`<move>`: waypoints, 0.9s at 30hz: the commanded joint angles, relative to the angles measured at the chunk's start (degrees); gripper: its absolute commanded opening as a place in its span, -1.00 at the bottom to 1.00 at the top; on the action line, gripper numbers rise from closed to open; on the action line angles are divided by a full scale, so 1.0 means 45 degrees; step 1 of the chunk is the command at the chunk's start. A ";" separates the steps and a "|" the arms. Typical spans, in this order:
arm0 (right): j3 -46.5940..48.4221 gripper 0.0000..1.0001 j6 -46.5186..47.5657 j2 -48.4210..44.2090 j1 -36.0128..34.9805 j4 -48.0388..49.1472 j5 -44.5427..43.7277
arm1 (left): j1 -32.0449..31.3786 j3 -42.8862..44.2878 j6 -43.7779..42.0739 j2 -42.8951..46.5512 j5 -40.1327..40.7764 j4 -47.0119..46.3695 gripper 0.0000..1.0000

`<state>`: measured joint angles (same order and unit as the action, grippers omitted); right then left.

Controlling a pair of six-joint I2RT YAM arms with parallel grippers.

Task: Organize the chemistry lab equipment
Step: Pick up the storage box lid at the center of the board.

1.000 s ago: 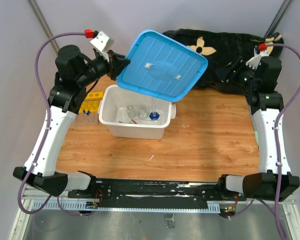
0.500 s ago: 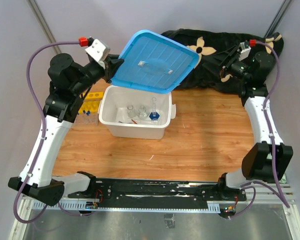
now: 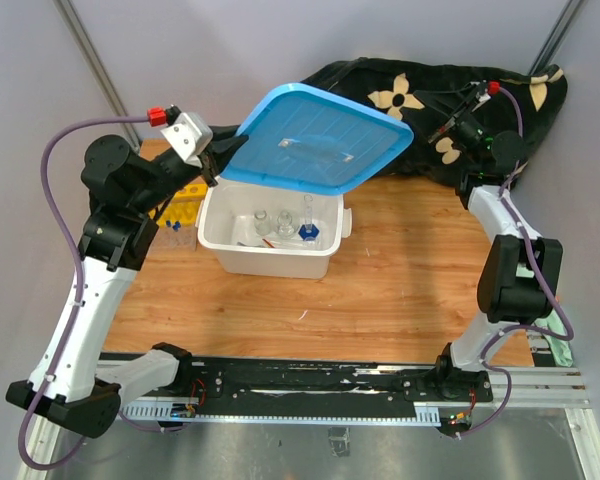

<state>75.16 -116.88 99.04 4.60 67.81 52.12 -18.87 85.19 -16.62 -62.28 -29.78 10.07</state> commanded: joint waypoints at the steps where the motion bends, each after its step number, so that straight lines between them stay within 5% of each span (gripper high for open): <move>1: -0.0067 0.18 -0.2569 -0.0520 -0.0122 0.1759 0.0529 | -0.0022 -0.0910 -0.0581 0.0669 -0.0079 -0.1802 -1.00; 7: -0.2105 0.25 -0.3291 -0.0229 -0.0353 0.4910 0.0478 | -0.0013 -0.1211 -0.0805 0.0910 0.0006 -0.2373 -0.99; 13: -0.1363 0.27 -0.2531 -0.0716 -0.0423 0.4183 0.2148 | -0.0013 -0.1476 -0.0717 0.1046 -0.0129 -0.2584 -0.99; 27: -0.4150 0.25 -0.0390 -0.1463 -0.0339 0.2468 0.1678 | -0.0019 -0.2383 -0.1061 0.1761 0.0501 -0.2320 -1.00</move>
<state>58.81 -119.85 94.26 3.77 79.55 59.07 -18.87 75.85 -20.12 -56.73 -29.87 2.83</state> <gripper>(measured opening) 0.631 0.173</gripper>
